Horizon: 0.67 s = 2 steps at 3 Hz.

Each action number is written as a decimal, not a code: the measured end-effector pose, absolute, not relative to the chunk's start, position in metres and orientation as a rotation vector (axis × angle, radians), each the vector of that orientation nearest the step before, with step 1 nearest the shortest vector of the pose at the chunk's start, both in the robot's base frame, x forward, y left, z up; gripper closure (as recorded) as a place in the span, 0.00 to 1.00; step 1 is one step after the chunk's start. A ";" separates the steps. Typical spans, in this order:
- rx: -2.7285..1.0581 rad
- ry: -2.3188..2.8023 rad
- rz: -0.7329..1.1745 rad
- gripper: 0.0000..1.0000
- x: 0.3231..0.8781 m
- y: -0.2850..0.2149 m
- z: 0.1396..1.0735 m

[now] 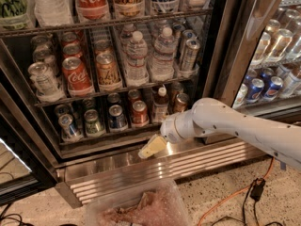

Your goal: Pick pepsi can from bottom shelf of fridge

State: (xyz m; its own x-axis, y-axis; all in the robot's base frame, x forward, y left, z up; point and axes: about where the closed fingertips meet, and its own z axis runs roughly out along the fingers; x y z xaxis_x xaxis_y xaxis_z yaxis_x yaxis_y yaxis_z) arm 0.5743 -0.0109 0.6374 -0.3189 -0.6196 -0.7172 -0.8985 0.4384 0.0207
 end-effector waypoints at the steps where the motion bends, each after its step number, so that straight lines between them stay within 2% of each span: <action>1: -1.256 2.050 0.537 0.00 0.576 -0.015 0.643; 2: -1.217 2.036 0.600 0.00 0.584 0.008 0.620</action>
Offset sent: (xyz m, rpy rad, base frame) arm 0.0200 0.0457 -0.0607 0.1343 0.0410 -0.0391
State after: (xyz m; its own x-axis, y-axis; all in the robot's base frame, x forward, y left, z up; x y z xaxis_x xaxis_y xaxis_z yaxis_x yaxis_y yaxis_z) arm 0.5836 0.0084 0.6201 -0.3306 -0.5750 -0.7484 -0.8890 0.4559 0.0423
